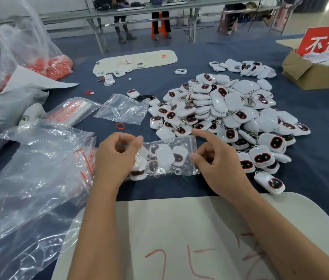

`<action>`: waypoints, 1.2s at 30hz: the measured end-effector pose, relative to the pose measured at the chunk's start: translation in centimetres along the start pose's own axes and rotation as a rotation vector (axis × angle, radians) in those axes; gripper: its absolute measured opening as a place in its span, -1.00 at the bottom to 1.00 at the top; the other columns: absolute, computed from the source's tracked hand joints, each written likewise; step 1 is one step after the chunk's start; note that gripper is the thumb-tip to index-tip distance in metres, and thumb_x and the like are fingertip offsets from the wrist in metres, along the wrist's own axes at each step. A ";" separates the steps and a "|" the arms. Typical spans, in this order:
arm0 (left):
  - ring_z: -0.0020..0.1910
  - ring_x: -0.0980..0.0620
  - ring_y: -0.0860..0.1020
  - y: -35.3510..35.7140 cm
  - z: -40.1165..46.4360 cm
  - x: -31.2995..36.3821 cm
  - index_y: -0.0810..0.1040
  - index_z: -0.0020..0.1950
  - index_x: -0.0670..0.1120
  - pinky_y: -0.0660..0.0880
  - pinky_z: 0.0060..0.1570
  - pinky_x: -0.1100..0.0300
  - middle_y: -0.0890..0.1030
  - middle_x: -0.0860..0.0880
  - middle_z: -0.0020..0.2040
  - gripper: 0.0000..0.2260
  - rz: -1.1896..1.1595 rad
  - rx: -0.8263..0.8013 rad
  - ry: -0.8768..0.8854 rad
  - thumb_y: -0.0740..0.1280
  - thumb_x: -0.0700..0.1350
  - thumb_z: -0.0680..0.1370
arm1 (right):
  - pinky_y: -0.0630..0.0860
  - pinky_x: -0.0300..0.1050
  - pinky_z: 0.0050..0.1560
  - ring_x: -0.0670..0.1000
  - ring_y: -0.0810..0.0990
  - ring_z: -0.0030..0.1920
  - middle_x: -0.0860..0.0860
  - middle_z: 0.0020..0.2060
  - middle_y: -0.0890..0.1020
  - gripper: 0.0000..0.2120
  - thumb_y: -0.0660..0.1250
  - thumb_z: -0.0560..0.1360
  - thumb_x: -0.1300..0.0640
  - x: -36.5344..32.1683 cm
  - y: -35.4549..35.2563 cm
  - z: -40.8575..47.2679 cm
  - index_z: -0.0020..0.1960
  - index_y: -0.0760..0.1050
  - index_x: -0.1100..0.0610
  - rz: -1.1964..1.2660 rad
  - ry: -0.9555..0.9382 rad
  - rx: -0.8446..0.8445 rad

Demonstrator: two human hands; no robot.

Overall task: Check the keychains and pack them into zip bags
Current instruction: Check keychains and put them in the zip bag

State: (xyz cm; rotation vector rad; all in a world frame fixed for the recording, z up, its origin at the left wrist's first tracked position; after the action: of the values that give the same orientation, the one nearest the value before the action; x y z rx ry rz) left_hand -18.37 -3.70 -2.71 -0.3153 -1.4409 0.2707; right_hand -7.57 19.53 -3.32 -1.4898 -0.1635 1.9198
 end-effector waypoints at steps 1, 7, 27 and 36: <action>-0.09 0.09 0.65 0.0 -0.2 0.0 0.68 -0.02 0.06 0.61 -0.07 0.11 0.71 0.06 -0.01 -0.79 -0.034 -0.137 -0.023 0.62 0.03 0.43 | 0.44 -0.40 -0.17 -0.15 0.55 -0.31 -0.16 -0.30 0.65 -0.50 0.45 0.58 0.24 0.1 0.0 0.0 0.47 0.47 -0.02 0.009 0.013 0.004; 0.06 0.21 0.68 -1.3 -0.7 -0.6 0.72 -0.04 -0.01 0.60 -0.05 0.35 0.65 0.14 0.23 -0.65 -0.026 -0.336 -0.034 0.65 -0.36 0.29 | 0.43 -0.41 -0.19 -0.15 0.56 -0.31 -0.16 -0.29 0.66 -0.52 0.44 0.58 0.24 0.1 0.1 0.0 0.45 0.48 -0.03 0.007 0.045 -0.009; -0.19 0.14 0.59 4.4 -3.2 6.4 0.64 -0.10 -0.03 0.51 -0.15 0.27 0.65 0.08 -0.14 -0.85 0.059 0.062 0.452 0.36 -0.27 0.47 | 0.21 0.16 0.47 0.21 0.23 0.52 0.07 0.50 0.40 -0.53 0.33 0.56 0.17 -0.6 -0.8 -0.4 0.46 0.49 -0.02 -0.776 0.179 0.105; -0.14 -0.01 0.49 13.2 -6.7 6.0 0.50 -0.13 -0.11 0.40 -0.10 0.22 0.58 -0.03 -0.17 -0.80 0.137 -0.328 0.400 0.17 -0.36 0.42 | 0.25 0.08 0.31 0.15 0.31 0.40 0.00 0.35 0.49 -0.72 0.26 0.60 -0.01 -0.5 -0.9 0.0 0.29 0.56 -0.12 -0.852 0.230 0.023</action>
State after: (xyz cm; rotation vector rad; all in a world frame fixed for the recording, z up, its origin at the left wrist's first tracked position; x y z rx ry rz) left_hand -10.96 10.43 -2.72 -0.6973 -1.0647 0.0720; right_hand -7.09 19.93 -2.52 -1.3081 -0.5656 1.0602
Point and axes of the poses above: each hand's wrist, its own z-axis towards the middle knuckle, its own y-axis out of the palm, x = y × z, the point moved 5 cm from there along z, towards the middle knuckle
